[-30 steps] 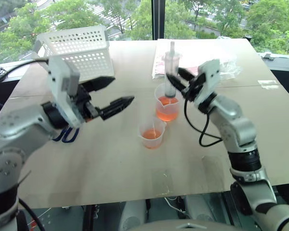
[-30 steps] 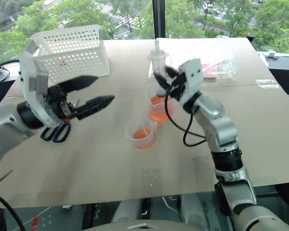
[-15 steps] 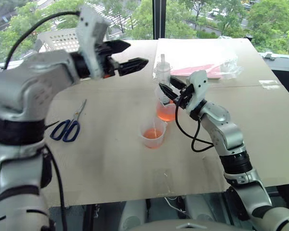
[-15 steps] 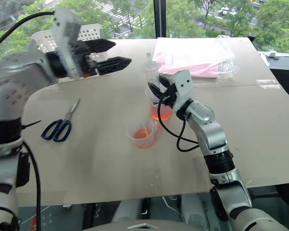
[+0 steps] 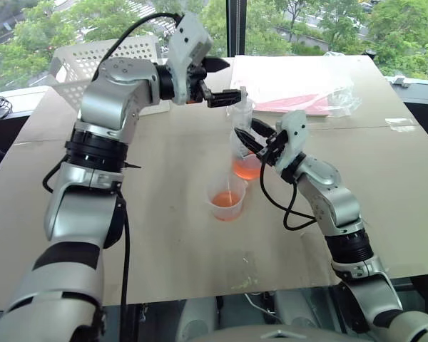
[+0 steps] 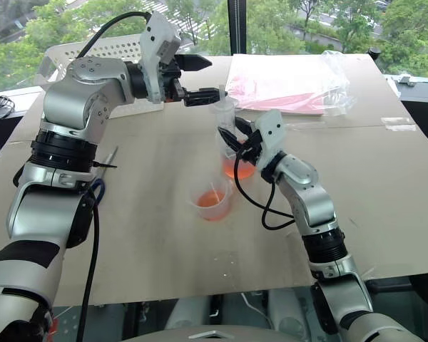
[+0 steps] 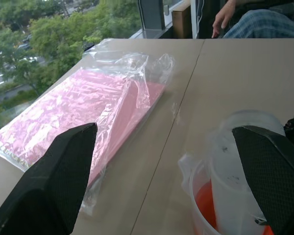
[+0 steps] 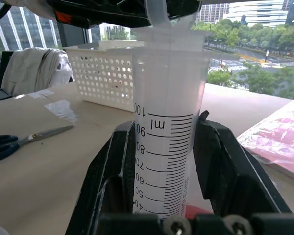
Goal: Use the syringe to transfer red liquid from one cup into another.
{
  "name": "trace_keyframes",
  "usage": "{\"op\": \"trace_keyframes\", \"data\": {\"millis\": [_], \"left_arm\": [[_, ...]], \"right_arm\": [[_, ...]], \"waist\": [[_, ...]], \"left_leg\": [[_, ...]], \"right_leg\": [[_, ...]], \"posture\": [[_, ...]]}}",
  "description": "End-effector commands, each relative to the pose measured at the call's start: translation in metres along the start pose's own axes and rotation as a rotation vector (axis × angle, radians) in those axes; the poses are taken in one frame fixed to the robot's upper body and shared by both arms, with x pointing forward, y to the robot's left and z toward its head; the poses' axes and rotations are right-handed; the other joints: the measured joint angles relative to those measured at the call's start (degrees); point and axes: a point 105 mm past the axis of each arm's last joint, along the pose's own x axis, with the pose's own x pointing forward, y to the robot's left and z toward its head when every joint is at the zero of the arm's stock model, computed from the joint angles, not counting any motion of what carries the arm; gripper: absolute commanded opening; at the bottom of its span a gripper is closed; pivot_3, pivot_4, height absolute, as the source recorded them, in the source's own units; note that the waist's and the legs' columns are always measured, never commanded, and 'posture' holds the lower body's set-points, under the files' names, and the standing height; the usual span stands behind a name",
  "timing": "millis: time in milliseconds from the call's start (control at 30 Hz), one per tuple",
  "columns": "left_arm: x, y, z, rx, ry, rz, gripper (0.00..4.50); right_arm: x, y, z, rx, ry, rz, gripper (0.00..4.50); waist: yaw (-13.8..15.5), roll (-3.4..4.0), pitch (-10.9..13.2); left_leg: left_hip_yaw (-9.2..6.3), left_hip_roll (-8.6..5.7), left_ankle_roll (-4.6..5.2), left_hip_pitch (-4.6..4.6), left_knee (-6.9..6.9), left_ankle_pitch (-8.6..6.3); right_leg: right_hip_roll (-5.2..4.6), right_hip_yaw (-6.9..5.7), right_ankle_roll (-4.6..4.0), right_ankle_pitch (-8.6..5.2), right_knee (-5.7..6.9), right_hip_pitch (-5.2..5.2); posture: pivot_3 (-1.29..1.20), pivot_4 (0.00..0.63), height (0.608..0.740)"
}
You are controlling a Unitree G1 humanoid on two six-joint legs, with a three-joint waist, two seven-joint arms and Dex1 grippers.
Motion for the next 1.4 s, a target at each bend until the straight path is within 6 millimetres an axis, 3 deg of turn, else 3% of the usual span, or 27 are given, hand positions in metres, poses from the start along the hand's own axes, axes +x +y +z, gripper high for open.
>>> {"op": "trace_keyframes", "data": {"millis": [33,300,700,933,1233,1400], "left_arm": [[0.001,0.002,0.018,0.065,-0.042,-0.017,3.61],[0.010,-0.002,0.018,0.100,-0.068,-0.065,0.00],[0.010,0.012,0.044,0.137,-0.152,0.000,0.00],[0.010,0.016,0.049,0.143,-0.167,0.019,0.00],[0.011,0.013,0.049,0.142,-0.170,0.013,0.00],[0.005,-0.004,0.041,0.104,-0.165,-0.098,0.00]], "right_arm": [[0.002,0.010,0.018,-0.023,-0.059,0.053,1.31],[0.001,0.010,0.019,-0.023,-0.055,0.069,1.30],[-0.005,0.024,0.001,0.006,0.012,0.124,1.29],[-0.006,0.026,-0.003,0.012,0.022,0.133,1.29],[-0.005,0.026,-0.002,0.012,0.019,0.128,1.29],[-0.001,0.019,0.013,0.017,-0.048,0.098,1.29]], "waist": [[0.0,0.00,0.0],[0.0,0.00,0.0],[0.0,0.00,0.0],[-0.1,0.00,0.0],[0.0,0.00,0.0],[-0.1,0.00,0.0]], "left_leg": [[0.00,0.00,0.00,0.00,0.00,0.00],[-0.01,0.00,0.00,0.01,0.02,0.00],[-0.01,0.00,0.01,0.01,0.03,0.00],[-0.02,0.00,0.01,0.01,0.03,0.00],[-0.03,0.00,0.01,0.01,0.03,0.00],[-0.02,0.00,0.01,0.01,0.03,0.00]], "right_leg": [[0.00,0.00,0.00,0.00,0.03,0.00],[0.00,0.00,0.00,0.00,0.07,0.00],[0.01,0.00,0.00,0.00,0.10,0.00],[0.01,0.00,0.00,0.00,0.10,0.00],[0.01,0.00,0.00,0.00,0.10,0.00],[0.01,0.00,0.00,0.00,0.10,0.00]], "posture": [[0.00,0.150,0.740],[0.00,0.150,0.740],[0.00,0.150,0.740],[0.00,0.150,0.740],[0.00,0.150,0.740],[0.00,0.150,0.740]]}}
